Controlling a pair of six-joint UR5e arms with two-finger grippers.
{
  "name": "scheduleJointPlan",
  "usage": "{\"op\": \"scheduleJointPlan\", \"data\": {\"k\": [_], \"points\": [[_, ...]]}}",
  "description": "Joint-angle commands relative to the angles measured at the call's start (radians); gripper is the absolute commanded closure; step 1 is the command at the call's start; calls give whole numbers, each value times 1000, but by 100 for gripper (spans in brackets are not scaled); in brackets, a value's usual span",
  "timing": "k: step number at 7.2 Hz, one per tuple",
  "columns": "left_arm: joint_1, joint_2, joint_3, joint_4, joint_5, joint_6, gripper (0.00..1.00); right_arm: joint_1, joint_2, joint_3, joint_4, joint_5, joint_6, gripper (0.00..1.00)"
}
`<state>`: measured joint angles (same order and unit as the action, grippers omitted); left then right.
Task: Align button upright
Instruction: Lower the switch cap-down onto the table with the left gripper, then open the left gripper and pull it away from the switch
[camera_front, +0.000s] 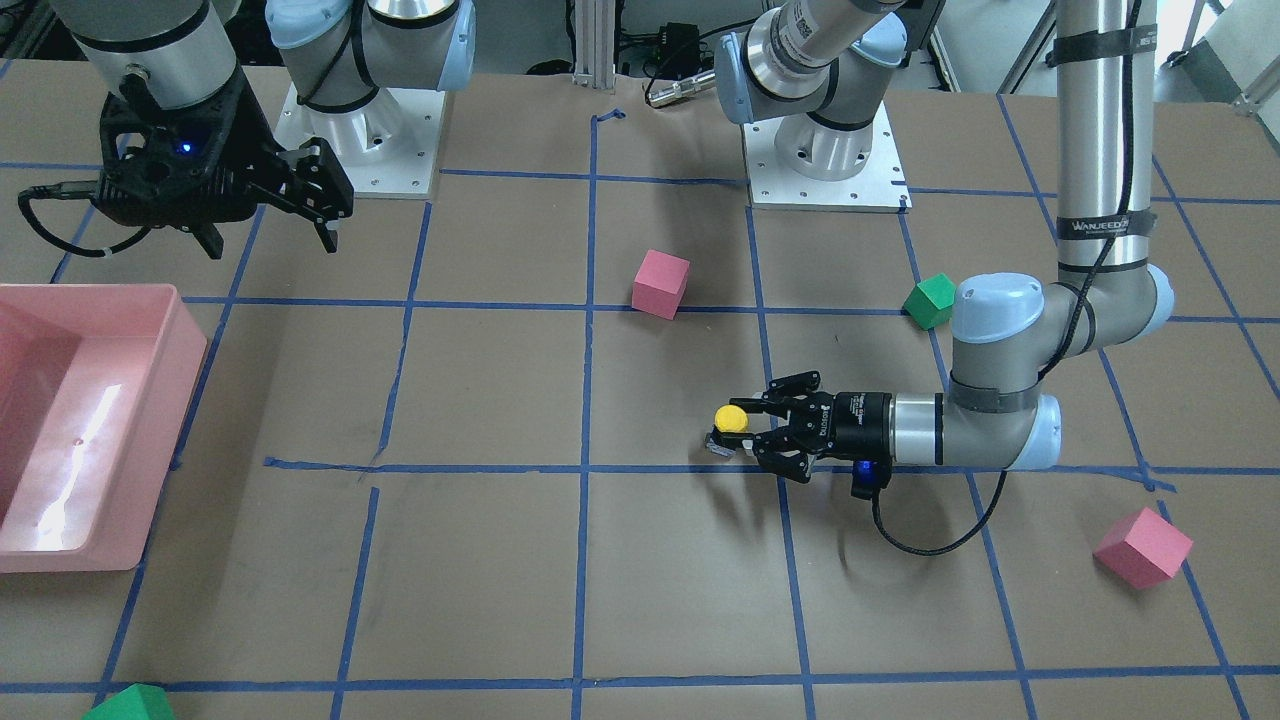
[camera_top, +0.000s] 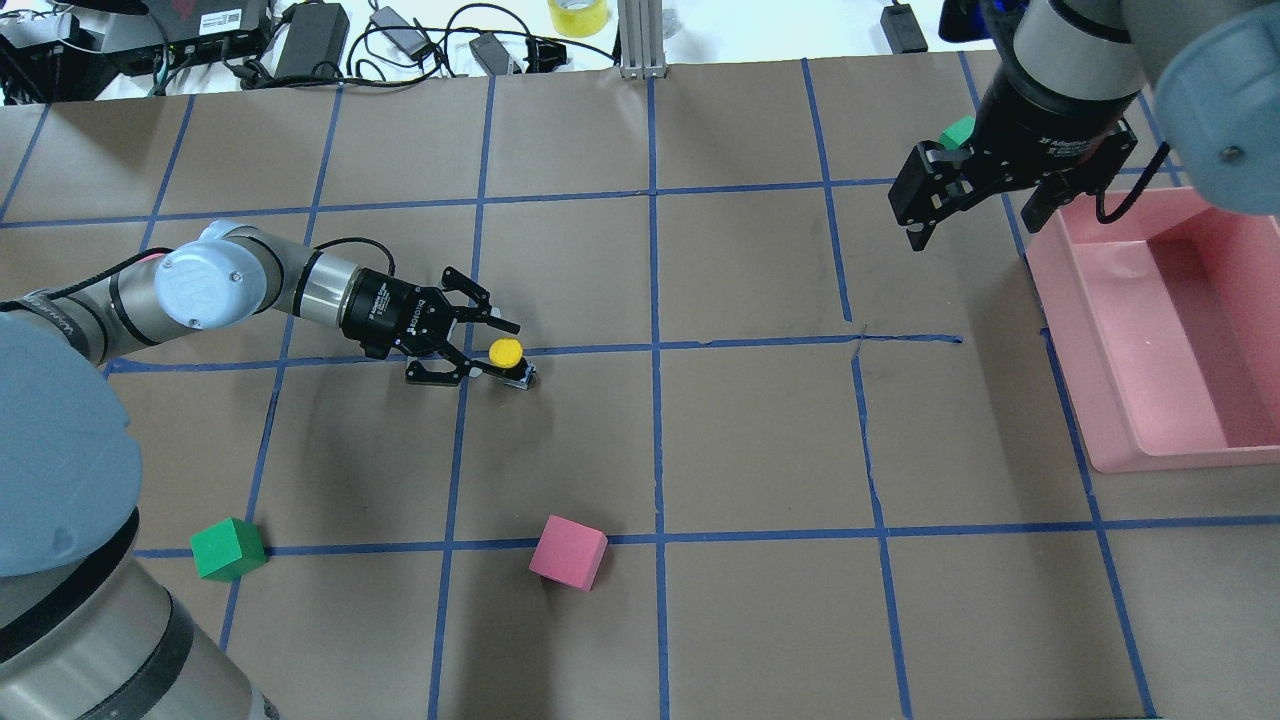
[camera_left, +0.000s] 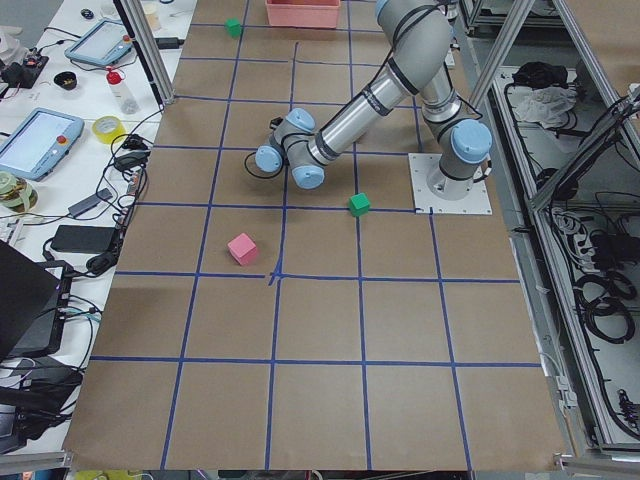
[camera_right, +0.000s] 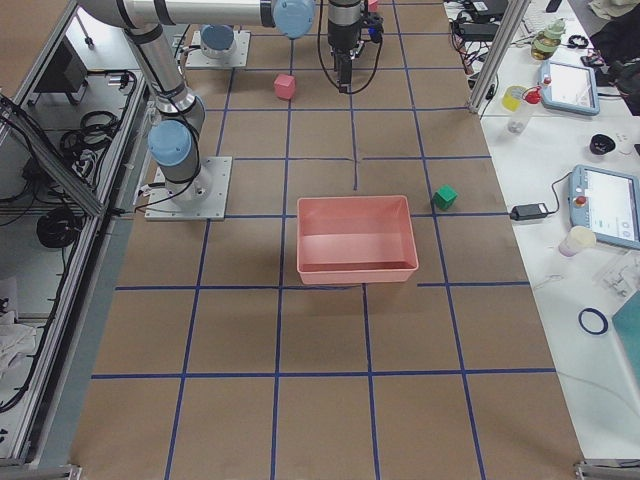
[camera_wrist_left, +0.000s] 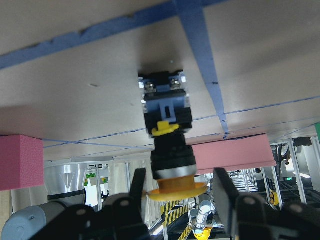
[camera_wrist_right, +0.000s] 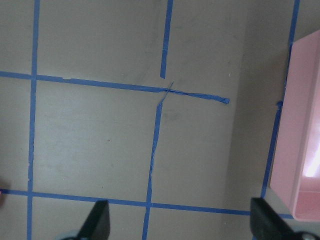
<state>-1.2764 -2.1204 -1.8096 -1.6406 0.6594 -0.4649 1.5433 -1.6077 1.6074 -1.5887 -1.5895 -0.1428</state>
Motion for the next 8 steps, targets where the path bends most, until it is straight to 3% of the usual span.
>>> {"op": "scheduleJointPlan", "data": {"k": [1, 4, 5, 6, 8], "points": [[0, 19, 6, -2, 11, -11, 0, 0, 0, -6, -4, 3, 3, 0], [9, 86, 15, -8, 17, -128, 0, 0, -3, -3, -8, -3, 2, 0], [9, 124, 18, -8, 64, -165, 0, -2, -1, -1, -13, -3, 2, 0], [11, 164, 45, -7, 186, -172, 0, 0, -1, -1, -11, -4, 0, 0], [-10, 245, 114, -13, 328, -189, 0, -3, -3, 0, -8, -32, -6, 0]]}}
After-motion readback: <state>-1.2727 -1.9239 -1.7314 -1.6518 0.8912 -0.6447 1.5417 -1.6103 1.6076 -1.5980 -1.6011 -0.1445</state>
